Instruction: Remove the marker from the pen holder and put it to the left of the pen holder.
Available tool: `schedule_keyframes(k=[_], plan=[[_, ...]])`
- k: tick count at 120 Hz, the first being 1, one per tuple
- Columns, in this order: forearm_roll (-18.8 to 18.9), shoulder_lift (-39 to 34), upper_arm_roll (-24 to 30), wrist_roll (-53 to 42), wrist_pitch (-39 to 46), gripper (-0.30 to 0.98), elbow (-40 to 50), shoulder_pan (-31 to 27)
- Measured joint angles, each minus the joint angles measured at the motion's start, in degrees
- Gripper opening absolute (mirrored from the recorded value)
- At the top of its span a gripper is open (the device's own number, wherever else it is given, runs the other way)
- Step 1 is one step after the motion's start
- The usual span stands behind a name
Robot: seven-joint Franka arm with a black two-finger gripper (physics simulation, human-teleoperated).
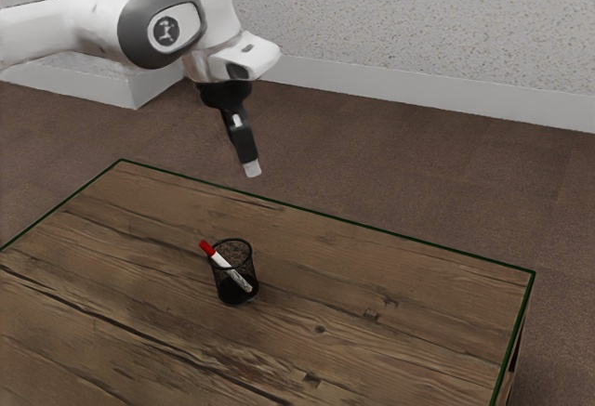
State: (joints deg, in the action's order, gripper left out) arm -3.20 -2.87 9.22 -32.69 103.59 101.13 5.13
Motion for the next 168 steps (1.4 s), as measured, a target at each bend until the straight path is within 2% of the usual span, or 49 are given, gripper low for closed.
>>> schedule_keyframes(k=[6, 12, 19, 26, 38, 47, 68, 85, 95, 129, 168], plan=[[2.49, -0.42, 0.21, -0.58, -1.41, 0.59, -1.35, 3.72], [4.09, -0.53, 0.45, -1.08, -2.50, 0.61, -1.73, 4.26], [5.04, -0.80, 0.34, -1.65, -3.48, 0.63, -1.04, 1.73], [5.22, -3.31, 0.39, -2.13, -4.21, 0.64, 2.87, -3.51], [1.97, -5.56, 0.53, -2.54, -5.09, 0.66, 9.94, -11.66], [-0.90, -5.33, 0.53, -2.77, -5.48, 0.67, 13.60, -15.62], [-5.59, -1.30, 0.55, -3.21, -5.74, 0.67, 18.48, -19.47], [-12.39, 3.09, 0.52, -3.37, -4.27, 0.67, 18.57, -22.03], [-14.87, 5.10, 0.46, -2.68, -3.42, 0.66, 17.74, -23.19], [-16.50, 14.08, 0.62, 1.34, -1.98, 0.64, 11.73, -19.16], [-18.36, 19.67, -0.04, 4.60, -1.51, 0.61, 7.93, -20.19]])
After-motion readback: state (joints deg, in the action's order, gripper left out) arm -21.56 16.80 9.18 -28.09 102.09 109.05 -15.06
